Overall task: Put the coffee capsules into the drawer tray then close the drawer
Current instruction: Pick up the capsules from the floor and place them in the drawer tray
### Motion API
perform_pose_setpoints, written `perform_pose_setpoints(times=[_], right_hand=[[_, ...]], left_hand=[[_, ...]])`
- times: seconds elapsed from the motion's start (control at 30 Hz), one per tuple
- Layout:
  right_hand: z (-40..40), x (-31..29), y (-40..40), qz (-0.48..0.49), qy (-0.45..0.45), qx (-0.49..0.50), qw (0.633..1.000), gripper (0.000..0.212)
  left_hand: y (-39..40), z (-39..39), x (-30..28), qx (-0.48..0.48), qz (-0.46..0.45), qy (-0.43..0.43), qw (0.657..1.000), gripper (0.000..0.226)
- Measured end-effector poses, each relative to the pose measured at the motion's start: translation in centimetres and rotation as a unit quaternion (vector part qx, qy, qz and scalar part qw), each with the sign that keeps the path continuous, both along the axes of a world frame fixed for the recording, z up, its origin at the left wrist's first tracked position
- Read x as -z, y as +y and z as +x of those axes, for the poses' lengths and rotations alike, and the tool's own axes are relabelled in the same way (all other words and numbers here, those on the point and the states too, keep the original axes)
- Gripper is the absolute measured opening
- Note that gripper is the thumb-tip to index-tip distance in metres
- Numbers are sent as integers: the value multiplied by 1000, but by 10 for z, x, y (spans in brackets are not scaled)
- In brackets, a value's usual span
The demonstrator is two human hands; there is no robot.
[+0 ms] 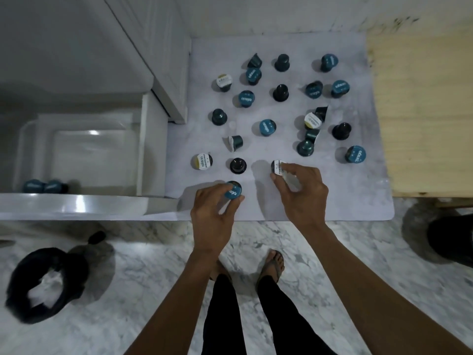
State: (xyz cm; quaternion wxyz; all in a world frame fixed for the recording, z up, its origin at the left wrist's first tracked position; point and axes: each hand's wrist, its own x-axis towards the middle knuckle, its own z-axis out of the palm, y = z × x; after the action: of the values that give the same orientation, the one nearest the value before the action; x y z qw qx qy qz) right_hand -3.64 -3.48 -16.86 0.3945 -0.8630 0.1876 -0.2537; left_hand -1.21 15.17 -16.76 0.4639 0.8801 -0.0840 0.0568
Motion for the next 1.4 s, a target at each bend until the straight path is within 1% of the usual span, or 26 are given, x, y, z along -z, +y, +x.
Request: perform_pose_setpoints(times=[0.1, 0.23, 0.33, 0.43, 0.53, 0.63, 0.73, 0.8, 0.9, 1.0, 1.1, 1.27, 1.4], right_hand=[[-2, -39, 1, 22, -22, 8, 999, 26], [5, -96, 9, 50, -36, 5, 998, 25], [20, -134, 25, 83, -34, -31, 996, 27], [40, -165, 52, 76, -37, -96, 992, 23], [65, -185, 94, 90, -27, -154, 984, 19], [94, -184, 142, 79, -18, -220, 972, 19], [123, -168, 187, 67, 7, -258, 964, 19], [138, -154, 213, 61, 53, -273, 959, 19], [155, -136, 243, 38, 147, -308, 939, 17], [169, -119, 263, 20, 229, -348, 909, 17], [183, -108, 274, -6, 274, -373, 887, 18], [201, -94, 286, -50, 312, -402, 859, 18], [204, -83, 292, -76, 316, -421, 847, 15]], left_hand=[[-5, -5, -40, -4, -32, -3, 999, 30], [3, 0, -108, 11, -68, -36, 997, 30], [30, 16, -155, 9, -83, -58, 995, 32], [73, 42, -190, -5, -58, -72, 996, 32], [125, 77, -207, -40, -7, -8, 999, 30], [181, 115, -209, -31, 47, 30, 998, 27], [231, 154, -199, 31, 97, 46, 994, 23], [259, 178, -184, 68, 141, 61, 986, 23], [287, 206, -164, 131, 194, 100, 967, 22], [299, 228, -141, 201, 216, 149, 944, 23], [303, 242, -121, 253, 215, 195, 923, 23], [299, 253, -101, 293, 232, 230, 899, 24], [300, 254, -90, 312, 245, 256, 882, 24]])
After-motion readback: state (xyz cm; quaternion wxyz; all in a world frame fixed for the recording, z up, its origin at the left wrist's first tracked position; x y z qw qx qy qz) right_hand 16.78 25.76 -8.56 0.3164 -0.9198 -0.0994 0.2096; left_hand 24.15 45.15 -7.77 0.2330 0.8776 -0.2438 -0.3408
